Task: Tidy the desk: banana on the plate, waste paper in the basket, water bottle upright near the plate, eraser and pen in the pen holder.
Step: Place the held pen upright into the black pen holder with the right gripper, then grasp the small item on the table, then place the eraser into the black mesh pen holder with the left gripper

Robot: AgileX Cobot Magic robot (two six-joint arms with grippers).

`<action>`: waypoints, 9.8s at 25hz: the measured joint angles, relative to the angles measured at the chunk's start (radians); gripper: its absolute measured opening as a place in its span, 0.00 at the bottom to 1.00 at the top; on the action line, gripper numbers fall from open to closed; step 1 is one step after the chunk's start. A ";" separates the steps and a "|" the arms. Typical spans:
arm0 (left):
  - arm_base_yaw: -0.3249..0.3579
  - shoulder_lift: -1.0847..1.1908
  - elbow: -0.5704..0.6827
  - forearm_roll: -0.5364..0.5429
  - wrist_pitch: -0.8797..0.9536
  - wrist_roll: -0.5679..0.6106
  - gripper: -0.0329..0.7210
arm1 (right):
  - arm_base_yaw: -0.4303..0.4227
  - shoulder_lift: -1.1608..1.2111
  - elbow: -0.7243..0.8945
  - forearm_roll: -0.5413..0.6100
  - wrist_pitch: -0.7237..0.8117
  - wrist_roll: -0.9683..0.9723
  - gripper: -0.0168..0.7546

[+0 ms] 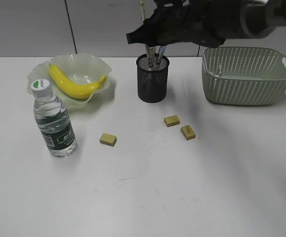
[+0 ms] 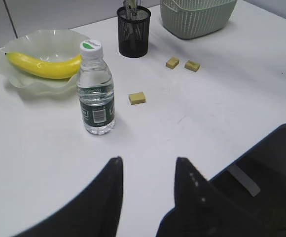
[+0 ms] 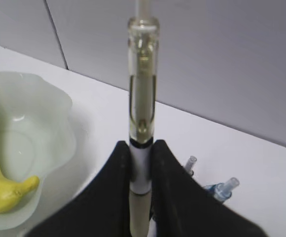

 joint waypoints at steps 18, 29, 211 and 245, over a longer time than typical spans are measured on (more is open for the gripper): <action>0.000 0.000 0.000 0.000 0.000 0.000 0.40 | -0.001 0.067 0.000 -0.016 0.012 -0.004 0.60; 0.000 0.000 0.000 0.000 0.000 0.000 0.40 | 0.017 -0.184 -0.002 0.240 0.306 -0.201 0.70; 0.251 2.339 -1.285 -0.166 0.152 -0.113 0.65 | 0.106 -2.150 1.085 0.805 1.019 -0.872 0.52; 0.250 2.261 -1.689 -0.205 -0.067 -0.113 0.41 | 0.106 -2.150 1.085 0.805 1.020 -0.871 0.52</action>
